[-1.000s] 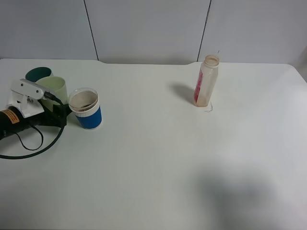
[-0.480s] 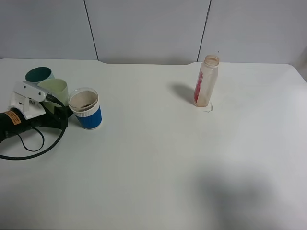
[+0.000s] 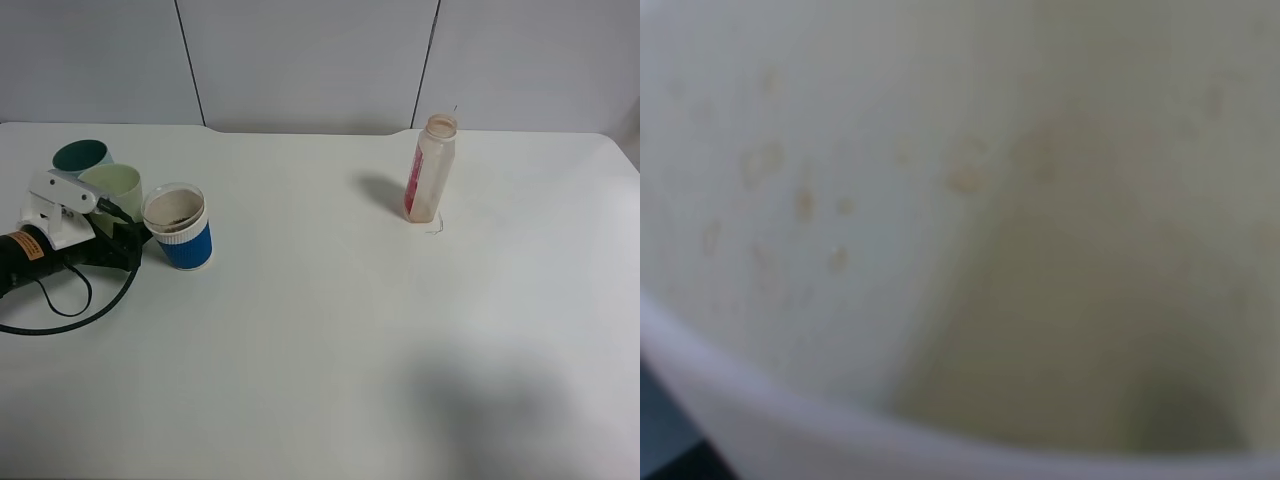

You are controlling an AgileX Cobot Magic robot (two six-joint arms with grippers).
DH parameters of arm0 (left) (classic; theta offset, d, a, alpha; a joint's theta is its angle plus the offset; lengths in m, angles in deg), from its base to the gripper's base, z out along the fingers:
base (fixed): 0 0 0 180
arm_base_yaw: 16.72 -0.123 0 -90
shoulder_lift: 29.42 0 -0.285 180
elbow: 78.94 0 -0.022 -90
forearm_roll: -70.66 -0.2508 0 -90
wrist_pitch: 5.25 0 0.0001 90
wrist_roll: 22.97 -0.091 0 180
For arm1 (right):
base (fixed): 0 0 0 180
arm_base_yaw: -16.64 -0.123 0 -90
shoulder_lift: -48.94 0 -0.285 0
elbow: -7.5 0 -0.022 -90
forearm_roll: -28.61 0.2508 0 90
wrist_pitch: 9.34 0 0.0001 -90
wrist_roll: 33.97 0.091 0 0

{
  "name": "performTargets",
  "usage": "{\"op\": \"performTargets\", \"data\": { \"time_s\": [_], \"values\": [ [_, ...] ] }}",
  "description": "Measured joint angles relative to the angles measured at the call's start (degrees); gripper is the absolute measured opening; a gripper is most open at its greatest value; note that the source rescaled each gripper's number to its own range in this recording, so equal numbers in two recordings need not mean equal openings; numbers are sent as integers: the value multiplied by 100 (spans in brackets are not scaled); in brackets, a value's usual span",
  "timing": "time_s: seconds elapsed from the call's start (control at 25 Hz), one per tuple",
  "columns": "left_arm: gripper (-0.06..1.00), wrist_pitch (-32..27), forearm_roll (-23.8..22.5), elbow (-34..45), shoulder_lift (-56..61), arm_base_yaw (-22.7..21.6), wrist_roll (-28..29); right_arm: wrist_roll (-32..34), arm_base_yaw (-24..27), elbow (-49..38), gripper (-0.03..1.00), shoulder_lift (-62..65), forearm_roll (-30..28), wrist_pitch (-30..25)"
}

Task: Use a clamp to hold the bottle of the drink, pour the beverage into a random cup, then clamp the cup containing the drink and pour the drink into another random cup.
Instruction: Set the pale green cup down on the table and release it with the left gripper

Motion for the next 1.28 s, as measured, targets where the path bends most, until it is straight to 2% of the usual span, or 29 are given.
{"op": "performTargets", "data": {
  "time_s": [0.16, 0.32, 0.52, 0.68, 0.8, 0.92, 1.28],
  "values": [
    [8, 0, 50, 0, 0, 0, 0, 0, 0, 0, 98, 0, 0, 0],
    [33, 0, 133, 0, -1, 0, 0, 0, 0, 0, 98, 0, 0, 0],
    [45, 0, 147, 0, -1, 0, 0, 0, 0, 0, 98, 0, 0, 0],
    [69, 0, 157, 0, -1, 0, 205, 0, 0, 0, 98, 0, 0, 0],
    [80, 0, 193, 0, -1, 0, 407, 0, 0, 0, 98, 0, 0, 0],
    [84, 0, 205, 0, -1, 0, 455, 0, 0, 0, 98, 0, 0, 0],
    [84, 0, 233, 72, 149, 0, 469, 0, 0, 0, 98, 0, 0, 0]
  ]
}}
